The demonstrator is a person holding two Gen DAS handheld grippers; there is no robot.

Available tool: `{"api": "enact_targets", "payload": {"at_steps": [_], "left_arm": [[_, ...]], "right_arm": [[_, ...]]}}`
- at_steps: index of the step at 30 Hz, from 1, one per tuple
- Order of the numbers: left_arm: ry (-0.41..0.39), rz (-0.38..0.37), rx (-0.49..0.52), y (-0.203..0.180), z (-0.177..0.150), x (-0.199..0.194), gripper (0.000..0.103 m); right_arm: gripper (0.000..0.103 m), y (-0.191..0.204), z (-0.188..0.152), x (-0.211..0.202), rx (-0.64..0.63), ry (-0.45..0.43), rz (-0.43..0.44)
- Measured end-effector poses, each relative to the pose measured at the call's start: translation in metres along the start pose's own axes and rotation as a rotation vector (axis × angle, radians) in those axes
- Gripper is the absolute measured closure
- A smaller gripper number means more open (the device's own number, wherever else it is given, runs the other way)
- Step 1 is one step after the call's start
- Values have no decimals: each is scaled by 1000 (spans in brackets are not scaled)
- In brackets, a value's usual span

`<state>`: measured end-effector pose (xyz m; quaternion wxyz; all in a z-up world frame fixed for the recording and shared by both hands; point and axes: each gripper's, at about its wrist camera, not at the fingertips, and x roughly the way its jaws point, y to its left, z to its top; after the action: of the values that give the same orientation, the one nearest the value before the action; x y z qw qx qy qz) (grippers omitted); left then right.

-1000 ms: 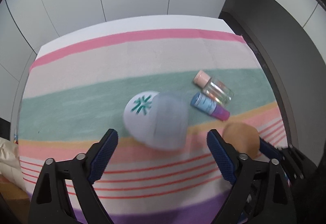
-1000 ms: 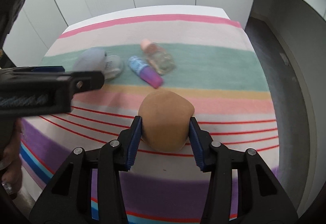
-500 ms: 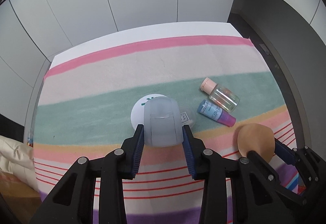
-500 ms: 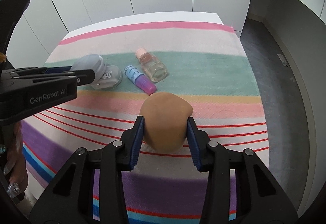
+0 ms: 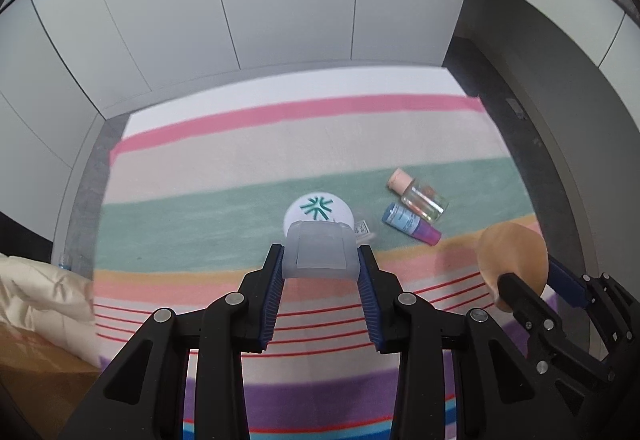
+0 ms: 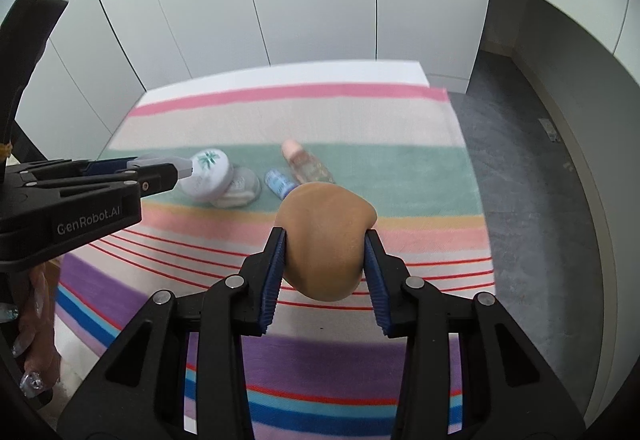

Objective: Organize objects
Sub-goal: 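Lift the white compact and beige sponge and carry them toward the cardboard box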

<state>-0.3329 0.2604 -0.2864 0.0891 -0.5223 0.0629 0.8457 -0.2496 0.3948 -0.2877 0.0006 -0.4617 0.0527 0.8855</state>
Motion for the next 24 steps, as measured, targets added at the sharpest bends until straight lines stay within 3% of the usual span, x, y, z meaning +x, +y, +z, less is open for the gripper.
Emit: {"api": "enact_targets", "payload": {"at_steps": [15,24], "left_arm": [[-130,9,-28,31,4,-135,66],[-178,14,-48,45,-5,-183,66]], "right_arm": [[63,32,43,-110,-43,-122,3],[63,53,50,-157,-67,-174,16]]}}
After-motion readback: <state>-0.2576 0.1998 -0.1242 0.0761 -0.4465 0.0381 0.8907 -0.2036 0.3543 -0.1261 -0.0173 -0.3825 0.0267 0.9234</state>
